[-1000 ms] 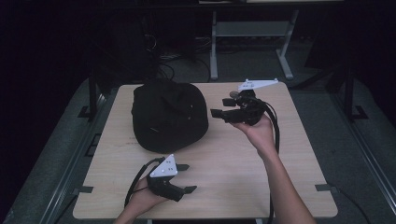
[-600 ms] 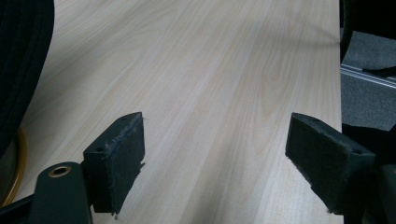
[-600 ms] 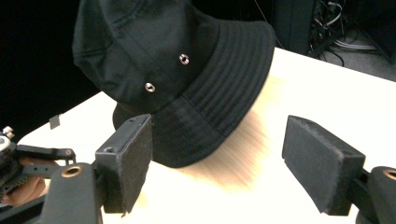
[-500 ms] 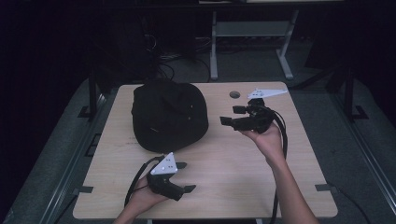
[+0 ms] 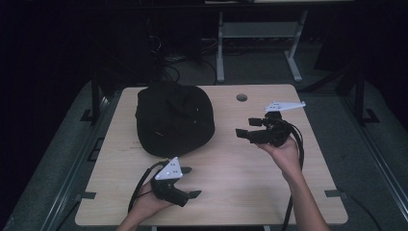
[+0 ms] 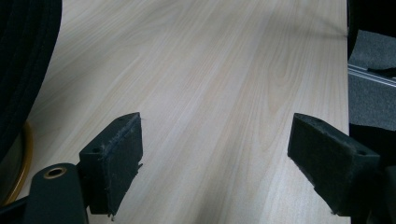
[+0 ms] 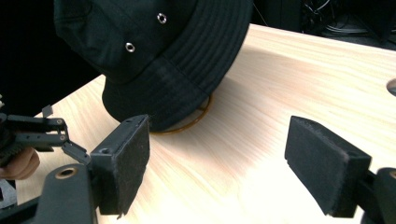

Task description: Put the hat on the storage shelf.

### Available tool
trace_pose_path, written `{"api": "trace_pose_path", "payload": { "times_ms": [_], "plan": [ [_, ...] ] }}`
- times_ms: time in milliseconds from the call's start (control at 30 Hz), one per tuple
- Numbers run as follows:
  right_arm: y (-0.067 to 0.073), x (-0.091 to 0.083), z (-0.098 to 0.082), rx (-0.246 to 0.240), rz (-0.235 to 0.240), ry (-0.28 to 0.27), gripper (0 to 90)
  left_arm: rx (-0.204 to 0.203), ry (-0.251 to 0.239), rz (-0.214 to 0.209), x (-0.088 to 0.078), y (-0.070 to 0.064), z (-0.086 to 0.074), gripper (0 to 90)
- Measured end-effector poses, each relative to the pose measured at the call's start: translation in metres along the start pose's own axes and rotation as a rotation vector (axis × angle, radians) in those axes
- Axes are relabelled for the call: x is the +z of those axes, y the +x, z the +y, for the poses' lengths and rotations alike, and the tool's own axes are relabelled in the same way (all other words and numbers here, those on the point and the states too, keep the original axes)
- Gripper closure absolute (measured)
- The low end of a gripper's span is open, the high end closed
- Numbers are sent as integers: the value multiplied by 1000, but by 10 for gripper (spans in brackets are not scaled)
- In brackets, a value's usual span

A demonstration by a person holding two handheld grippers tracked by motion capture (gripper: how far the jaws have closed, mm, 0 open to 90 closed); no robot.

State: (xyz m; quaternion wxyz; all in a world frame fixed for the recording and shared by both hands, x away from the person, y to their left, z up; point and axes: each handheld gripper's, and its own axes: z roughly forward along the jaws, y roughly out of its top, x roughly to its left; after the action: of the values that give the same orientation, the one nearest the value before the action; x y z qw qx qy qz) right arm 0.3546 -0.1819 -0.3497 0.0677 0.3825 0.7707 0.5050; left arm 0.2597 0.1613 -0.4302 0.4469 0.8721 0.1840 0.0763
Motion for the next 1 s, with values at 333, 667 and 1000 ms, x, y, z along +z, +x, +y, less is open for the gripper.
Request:
{"api": "trace_pose_path", "payload": {
  "times_ms": [333,667,1000],
  "plan": [
    [-2,-17,-22,7,-21,-3,208,-5,-1,8,-2,1,-1,176],
    [-5,-35,-48,24,-46,-1,196,-16,-3,13,-4,2,-3,176],
    [-9,-50,-75,43,-69,-2,194,-24,-10,11,-6,3,-3,176]
  ]
}}
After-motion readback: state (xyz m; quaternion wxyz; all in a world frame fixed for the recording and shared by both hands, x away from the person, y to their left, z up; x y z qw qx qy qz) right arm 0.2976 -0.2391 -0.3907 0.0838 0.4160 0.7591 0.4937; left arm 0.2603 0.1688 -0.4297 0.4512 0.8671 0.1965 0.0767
